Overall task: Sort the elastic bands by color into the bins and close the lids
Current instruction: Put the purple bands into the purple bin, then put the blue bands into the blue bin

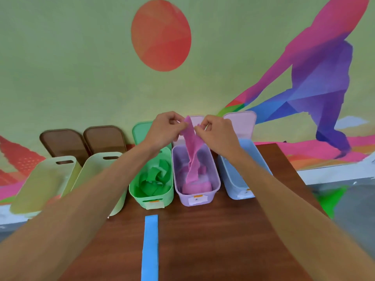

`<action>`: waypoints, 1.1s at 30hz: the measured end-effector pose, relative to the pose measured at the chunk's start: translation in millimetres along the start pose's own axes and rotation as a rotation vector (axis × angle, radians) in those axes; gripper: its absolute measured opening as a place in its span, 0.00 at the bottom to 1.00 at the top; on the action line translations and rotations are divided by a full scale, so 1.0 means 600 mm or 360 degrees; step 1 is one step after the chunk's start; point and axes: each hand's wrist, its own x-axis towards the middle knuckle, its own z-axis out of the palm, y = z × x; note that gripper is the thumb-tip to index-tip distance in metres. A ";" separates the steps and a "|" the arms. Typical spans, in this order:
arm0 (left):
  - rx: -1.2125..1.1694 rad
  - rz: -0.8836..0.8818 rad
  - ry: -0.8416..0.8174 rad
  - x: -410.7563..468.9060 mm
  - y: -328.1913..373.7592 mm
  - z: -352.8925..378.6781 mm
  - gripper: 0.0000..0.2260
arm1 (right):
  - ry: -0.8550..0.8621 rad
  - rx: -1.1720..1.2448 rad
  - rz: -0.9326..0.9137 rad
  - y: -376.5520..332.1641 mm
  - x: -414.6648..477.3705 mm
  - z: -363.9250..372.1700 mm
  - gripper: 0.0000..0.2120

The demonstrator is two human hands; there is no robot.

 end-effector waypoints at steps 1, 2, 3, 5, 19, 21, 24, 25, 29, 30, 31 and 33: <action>0.0027 -0.0030 0.0011 0.004 -0.008 0.010 0.03 | -0.0048 0.0003 0.0003 0.015 0.004 0.006 0.10; 0.0067 -0.0066 0.0007 0.006 -0.017 0.019 0.02 | -0.0107 0.0007 0.0017 0.030 0.005 0.013 0.10; 0.0110 -0.0104 -0.0011 0.008 -0.027 0.028 0.02 | -0.0173 0.0015 0.0042 0.046 0.006 0.021 0.10; 0.0163 -0.0182 -0.0043 0.011 -0.051 0.048 0.04 | -0.0314 0.0040 0.0096 0.076 0.006 0.037 0.10; 0.0642 -0.0600 -0.0394 -0.018 -0.198 0.107 0.07 | -0.0928 -0.0253 0.0261 0.211 -0.037 0.088 0.11; 0.0836 -0.0550 -0.0427 -0.027 -0.216 0.096 0.08 | -0.0969 -0.0277 0.0242 0.211 -0.042 0.100 0.12; 0.0914 -0.0555 -0.0430 -0.050 -0.243 0.076 0.09 | -0.1044 -0.0278 0.0148 0.194 -0.049 0.128 0.13; 0.0928 -0.0560 -0.0433 -0.061 -0.254 0.067 0.10 | -0.1094 -0.0272 0.0101 0.185 -0.052 0.141 0.13; 0.0847 -0.0611 -0.0488 -0.108 -0.306 0.023 0.08 | -0.1311 -0.0205 -0.0041 0.139 -0.074 0.189 0.11; 0.0826 -0.0637 -0.0506 -0.120 -0.321 0.013 0.08 | -0.1373 -0.0180 -0.0054 0.128 -0.082 0.200 0.10; 0.0805 -0.0666 -0.0524 -0.131 -0.336 0.002 0.08 | -0.1430 -0.0168 -0.0075 0.118 -0.091 0.211 0.09; 0.0775 -0.0721 -0.0563 -0.150 -0.372 -0.016 0.07 | -0.1504 -0.0192 -0.0094 0.103 -0.109 0.235 0.08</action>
